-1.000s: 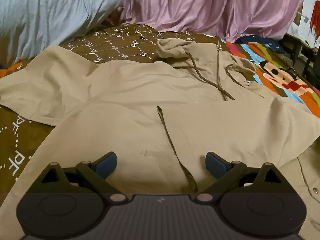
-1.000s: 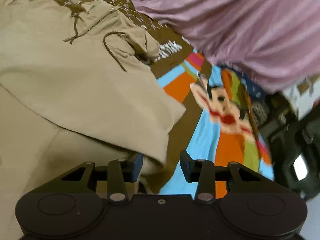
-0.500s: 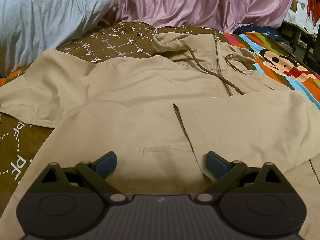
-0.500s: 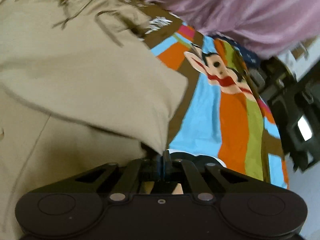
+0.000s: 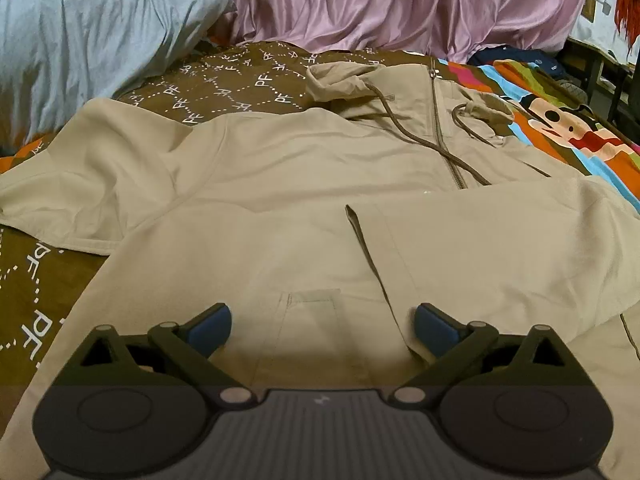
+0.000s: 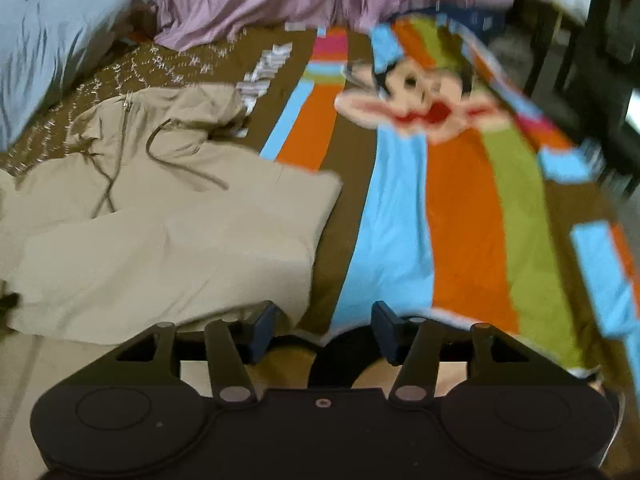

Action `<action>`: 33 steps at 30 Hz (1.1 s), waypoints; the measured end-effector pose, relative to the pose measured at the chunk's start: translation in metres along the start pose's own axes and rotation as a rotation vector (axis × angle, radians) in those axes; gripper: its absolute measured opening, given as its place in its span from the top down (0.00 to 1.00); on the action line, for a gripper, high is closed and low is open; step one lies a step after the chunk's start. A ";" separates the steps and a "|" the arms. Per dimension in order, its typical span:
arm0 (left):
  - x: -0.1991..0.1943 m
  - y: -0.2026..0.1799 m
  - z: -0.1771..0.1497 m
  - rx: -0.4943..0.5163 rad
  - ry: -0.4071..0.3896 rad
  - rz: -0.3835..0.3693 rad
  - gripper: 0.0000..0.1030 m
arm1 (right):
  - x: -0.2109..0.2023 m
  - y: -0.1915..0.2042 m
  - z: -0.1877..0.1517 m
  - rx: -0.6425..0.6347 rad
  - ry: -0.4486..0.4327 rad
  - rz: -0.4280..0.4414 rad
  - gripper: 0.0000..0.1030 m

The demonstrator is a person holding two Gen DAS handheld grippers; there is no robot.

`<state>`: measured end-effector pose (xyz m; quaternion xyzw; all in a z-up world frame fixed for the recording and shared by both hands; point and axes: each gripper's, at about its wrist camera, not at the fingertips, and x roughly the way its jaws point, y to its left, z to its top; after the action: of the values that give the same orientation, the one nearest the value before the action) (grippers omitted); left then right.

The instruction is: Fold large clothes

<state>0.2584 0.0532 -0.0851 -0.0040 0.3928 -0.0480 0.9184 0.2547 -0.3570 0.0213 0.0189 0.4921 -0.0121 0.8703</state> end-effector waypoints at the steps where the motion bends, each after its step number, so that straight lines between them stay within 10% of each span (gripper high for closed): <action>1: 0.000 0.000 0.000 0.002 0.000 0.002 0.03 | -0.003 -0.003 0.000 0.006 0.004 0.015 0.42; 12: 0.001 -0.001 0.000 0.003 -0.001 0.002 0.01 | 0.088 -0.038 0.043 0.371 -0.096 0.138 0.42; 15: 0.001 0.001 -0.001 -0.001 -0.003 -0.003 0.01 | 0.119 -0.041 0.053 0.466 -0.067 0.194 0.62; 17: 0.001 0.002 0.000 -0.001 -0.003 -0.005 0.01 | 0.125 -0.036 0.060 0.452 -0.062 0.187 0.96; 19: 0.002 0.001 0.000 0.007 -0.001 -0.002 0.01 | 0.115 -0.023 0.070 0.314 -0.130 0.141 1.00; 23: 0.004 -0.005 0.000 0.035 -0.001 0.017 0.01 | 0.113 0.004 0.079 -0.024 -0.220 -0.108 1.00; 25: 0.004 -0.005 0.000 0.033 -0.001 0.015 0.01 | 0.127 0.006 0.074 -0.054 -0.144 -0.112 0.98; 28: 0.004 -0.005 0.000 0.032 -0.002 0.013 0.01 | 0.115 0.004 0.060 -0.029 -0.196 -0.133 0.70; 33: 0.004 -0.005 0.000 0.031 -0.002 0.013 0.01 | 0.077 0.023 0.012 -0.139 -0.319 -0.268 0.70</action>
<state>0.2610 0.0481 -0.0877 0.0130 0.3912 -0.0482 0.9189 0.3057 -0.3343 -0.0378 -0.1089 0.3459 -0.0969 0.9269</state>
